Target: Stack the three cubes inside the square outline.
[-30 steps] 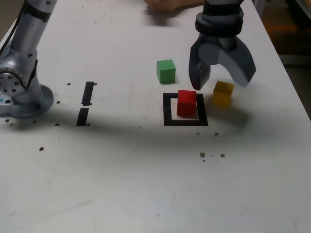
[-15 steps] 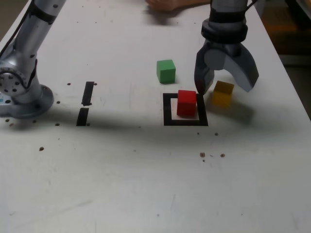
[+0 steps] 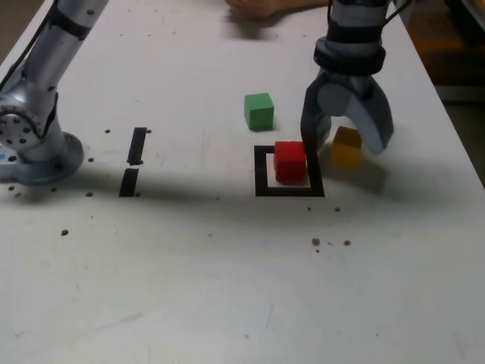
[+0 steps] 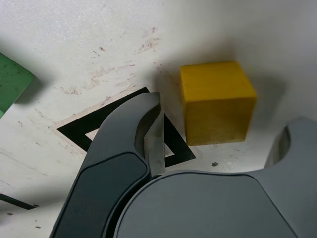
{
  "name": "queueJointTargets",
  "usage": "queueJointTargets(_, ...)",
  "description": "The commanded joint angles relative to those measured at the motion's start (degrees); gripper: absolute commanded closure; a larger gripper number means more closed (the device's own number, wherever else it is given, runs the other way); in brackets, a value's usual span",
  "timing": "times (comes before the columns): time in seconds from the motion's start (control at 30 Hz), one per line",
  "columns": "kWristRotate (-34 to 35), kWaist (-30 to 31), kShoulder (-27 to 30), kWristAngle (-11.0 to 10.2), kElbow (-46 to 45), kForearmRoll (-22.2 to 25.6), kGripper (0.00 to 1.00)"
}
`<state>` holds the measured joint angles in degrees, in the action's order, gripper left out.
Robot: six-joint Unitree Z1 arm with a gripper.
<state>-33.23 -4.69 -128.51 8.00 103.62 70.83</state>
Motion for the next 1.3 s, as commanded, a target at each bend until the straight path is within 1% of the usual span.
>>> queueJointTargets(0.0, 0.0, 0.0, -0.3, 0.0, -0.1, 0.4, 0.25)
queueJointTargets(0.27, -0.4, 0.0, -1.1, 0.4, 0.0, 1.4, 0.37)
queueJointTargets(0.37, -0.8, 0.0, -1.3, 0.7, 0.0, 1.3, 0.43)
queueJointTargets(0.43, -0.9, 0.0, -1.3, 0.8, 0.0, 1.1, 0.51)
queueJointTargets(0.53, -1.1, 0.2, -1.3, 0.8, 0.2, 0.6, 0.67)
queueJointTargets(0.6, -1.2, 0.4, -1.2, 0.8, 0.2, 0.2, 0.76)
queueJointTargets(0.7, -1.4, 0.9, -0.8, 0.7, 0.2, -0.4, 0.84)
queueJointTargets(0.83, -1.2, 1.6, 0.3, 0.2, 0.2, -0.5, 0.86)
queueJointTargets(0.93, -0.8, 2.0, 1.7, -0.7, 0.1, -0.5, 0.88)
queueJointTargets(1.03, 0.1, 2.4, 3.9, -1.9, -0.2, -0.5, 0.89)
queueJointTargets(1.17, 1.7, 3.1, 7.7, -4.0, -0.8, -0.2, 0.89)
queueJointTargets(1.27, 3.2, 3.5, 11.2, -5.0, -2.6, 0.2, 0.89)
